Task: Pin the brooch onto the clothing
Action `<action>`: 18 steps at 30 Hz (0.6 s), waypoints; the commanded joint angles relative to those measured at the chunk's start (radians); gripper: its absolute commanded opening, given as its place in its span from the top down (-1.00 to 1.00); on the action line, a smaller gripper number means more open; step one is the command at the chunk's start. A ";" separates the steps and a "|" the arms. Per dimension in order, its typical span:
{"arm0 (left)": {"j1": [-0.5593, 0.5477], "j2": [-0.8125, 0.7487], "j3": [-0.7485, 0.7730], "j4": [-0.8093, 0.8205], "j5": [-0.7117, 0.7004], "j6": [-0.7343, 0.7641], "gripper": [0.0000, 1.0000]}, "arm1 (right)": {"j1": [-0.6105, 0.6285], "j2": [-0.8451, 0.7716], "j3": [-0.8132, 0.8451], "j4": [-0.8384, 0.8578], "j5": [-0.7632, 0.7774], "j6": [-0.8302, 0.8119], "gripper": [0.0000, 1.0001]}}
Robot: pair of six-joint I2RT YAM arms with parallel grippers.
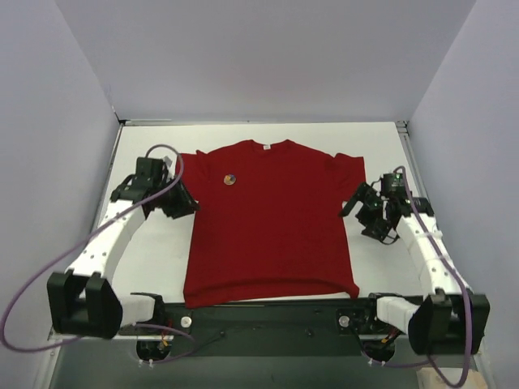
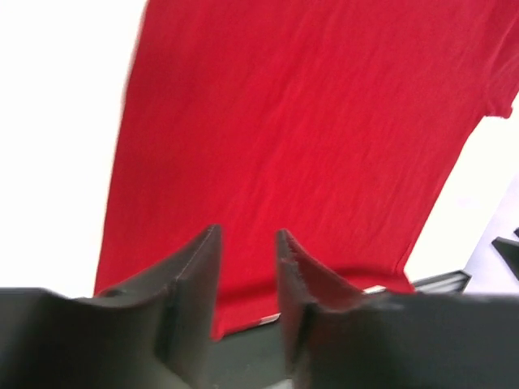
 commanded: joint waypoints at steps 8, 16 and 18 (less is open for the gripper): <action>-0.124 0.697 0.577 0.129 -0.009 0.091 1.00 | 0.103 0.695 0.470 0.200 -0.008 -0.042 0.81; -0.124 1.039 0.919 0.065 -0.046 0.091 1.00 | 0.078 1.009 0.759 0.115 -0.004 -0.030 1.00; -0.124 1.116 0.990 0.020 -0.052 0.098 1.00 | 0.071 1.072 0.809 0.084 -0.004 -0.031 1.00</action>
